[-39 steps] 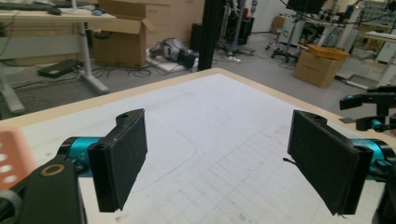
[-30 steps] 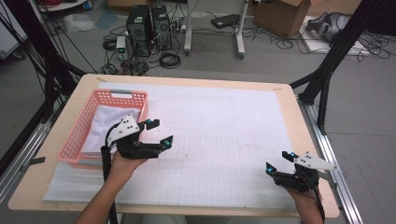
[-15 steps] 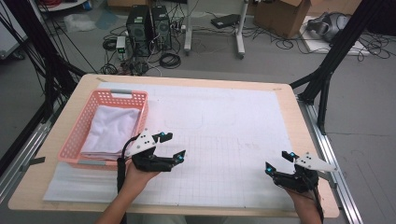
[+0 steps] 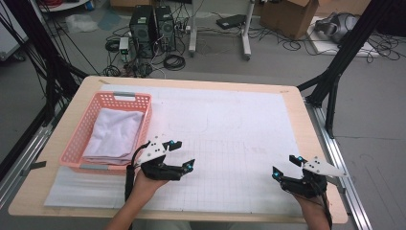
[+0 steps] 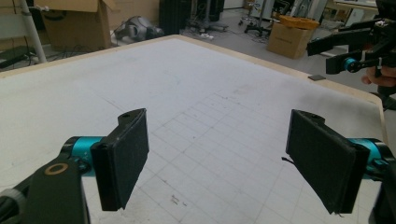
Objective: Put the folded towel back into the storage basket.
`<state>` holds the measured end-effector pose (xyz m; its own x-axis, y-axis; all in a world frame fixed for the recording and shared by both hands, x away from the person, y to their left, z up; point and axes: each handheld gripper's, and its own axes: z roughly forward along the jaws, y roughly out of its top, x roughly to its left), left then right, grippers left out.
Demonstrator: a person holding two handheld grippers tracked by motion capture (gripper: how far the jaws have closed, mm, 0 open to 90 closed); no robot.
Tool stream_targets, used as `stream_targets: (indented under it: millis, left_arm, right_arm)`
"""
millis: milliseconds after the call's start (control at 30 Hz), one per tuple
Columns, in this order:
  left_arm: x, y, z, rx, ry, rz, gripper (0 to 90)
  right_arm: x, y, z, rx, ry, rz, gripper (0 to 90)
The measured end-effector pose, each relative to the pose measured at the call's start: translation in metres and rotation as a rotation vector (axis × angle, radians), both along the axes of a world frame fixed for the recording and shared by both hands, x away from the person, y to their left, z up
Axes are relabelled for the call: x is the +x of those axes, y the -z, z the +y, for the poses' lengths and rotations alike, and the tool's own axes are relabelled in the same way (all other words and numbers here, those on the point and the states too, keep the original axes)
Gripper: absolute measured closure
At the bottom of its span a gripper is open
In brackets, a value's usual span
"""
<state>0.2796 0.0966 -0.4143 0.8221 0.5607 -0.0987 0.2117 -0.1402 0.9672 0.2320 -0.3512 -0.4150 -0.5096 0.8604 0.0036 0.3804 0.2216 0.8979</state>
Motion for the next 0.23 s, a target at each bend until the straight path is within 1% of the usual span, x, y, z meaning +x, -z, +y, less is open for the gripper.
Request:
stream_targets:
  millis: [233]
  left_arm:
    - [0.0014,0.0008,0.0015,0.002,-0.006,0.003,21.6]
  right_arm:
    - [0.0006,0.0003,-0.0006,0.003,0.001,0.000,20.5]
